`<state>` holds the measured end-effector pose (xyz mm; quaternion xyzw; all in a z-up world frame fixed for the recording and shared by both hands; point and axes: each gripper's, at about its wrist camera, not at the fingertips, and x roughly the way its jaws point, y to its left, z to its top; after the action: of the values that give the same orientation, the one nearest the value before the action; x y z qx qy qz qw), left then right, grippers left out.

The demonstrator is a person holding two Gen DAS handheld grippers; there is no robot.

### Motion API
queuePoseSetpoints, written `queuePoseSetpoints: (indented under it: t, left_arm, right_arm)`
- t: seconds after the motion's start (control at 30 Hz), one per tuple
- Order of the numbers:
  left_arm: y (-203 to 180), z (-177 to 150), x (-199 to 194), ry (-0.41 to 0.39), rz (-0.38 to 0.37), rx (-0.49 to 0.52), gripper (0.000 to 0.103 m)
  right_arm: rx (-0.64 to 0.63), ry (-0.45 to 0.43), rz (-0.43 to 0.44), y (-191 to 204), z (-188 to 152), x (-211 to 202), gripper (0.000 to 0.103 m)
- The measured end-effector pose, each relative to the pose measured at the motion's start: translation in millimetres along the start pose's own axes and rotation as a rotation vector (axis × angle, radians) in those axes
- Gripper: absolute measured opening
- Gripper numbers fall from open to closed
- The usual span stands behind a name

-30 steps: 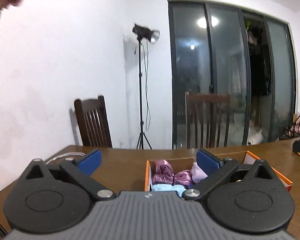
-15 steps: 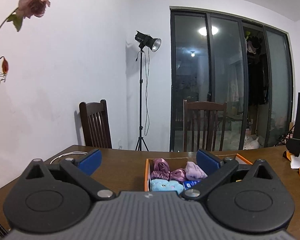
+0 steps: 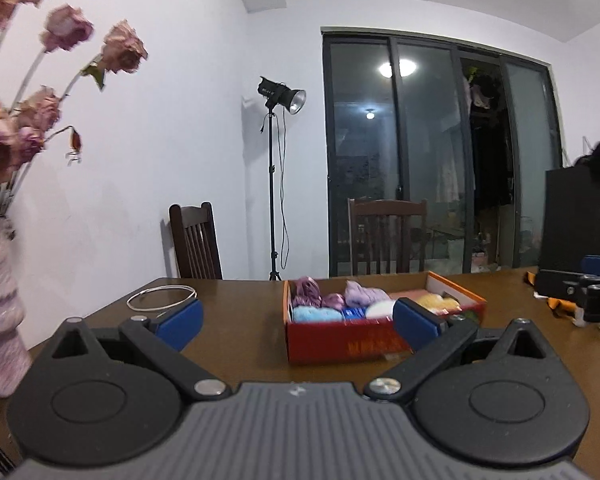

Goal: Organize soft objects

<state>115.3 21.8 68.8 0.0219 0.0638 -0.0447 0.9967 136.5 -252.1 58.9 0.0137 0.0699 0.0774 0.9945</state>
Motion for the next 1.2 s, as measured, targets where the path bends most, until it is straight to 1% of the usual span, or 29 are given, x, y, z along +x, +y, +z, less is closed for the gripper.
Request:
queuePoseSetpoints:
  t: [0.13,0.23,0.3,0.33,0.4,0.47,0.53,0.6,0.67,0.77,0.93,1.2]
  left_arm:
    - [5.8,-24.0,-49.2,-0.014,0.023,-0.019,0.103]
    - [10.7,-42.5,-82.0,-0.014,0.042,-0.051,0.103]
    - [9.3,-50.6,-93.5,-0.002,0.049,-0.054,0.103]
    - [7.4,-50.8,-95.1,0.01,0.044,-0.042,0.103]
    - [6.0,-46.9,-98.5,-0.014,0.037,-0.059,0.103]
    - [6.5,-45.3,-101.5,-0.031,0.037,-0.089,0.103]
    - [3.6,-46.8,-104.6,-0.024,0.018,-0.08,0.103]
    - [0.2,-46.5,-103.1,-0.027,0.018,-0.065,0.103]
    - [-1.6,-49.2,-100.7,-0.014,0.014,-0.07,0.103]
    - [-1.9,-51.5,-96.9,0.007,0.008,-0.076,0.103]
    - [-2.3,-52.5,-97.6,0.0,0.017,-0.07,0.103]
    - [-3.7,-53.4,-97.5,0.001,0.019,-0.061,0.103]
  right_arm:
    - [-0.001,-0.005,0.053,16.7,-22.0,-47.6,0.103]
    - [0.013,0.014,0.058,29.8,-39.1,-79.4,0.103]
    - [0.013,0.029,0.053,39.5,-52.5,-99.1,0.103]
    - [0.0,0.038,0.067,43.7,-59.0,-107.8,0.103]
    - [-0.008,0.062,0.089,49.1,-67.3,-119.4,0.103]
    - [-0.007,0.071,0.104,51.4,-71.2,-120.2,0.103]
    - [-0.003,0.072,0.104,53.7,-72.8,-120.5,0.103]
    - [0.004,0.079,0.101,54.2,-72.0,-118.3,0.103]
    - [0.009,0.078,0.107,51.3,-67.3,-113.6,0.103]
    - [0.025,0.063,0.087,48.1,-64.9,-112.3,0.103]
    - [0.034,0.051,0.061,42.8,-60.9,-111.4,0.103]
    - [0.042,0.041,0.046,40.6,-59.5,-108.2,0.103]
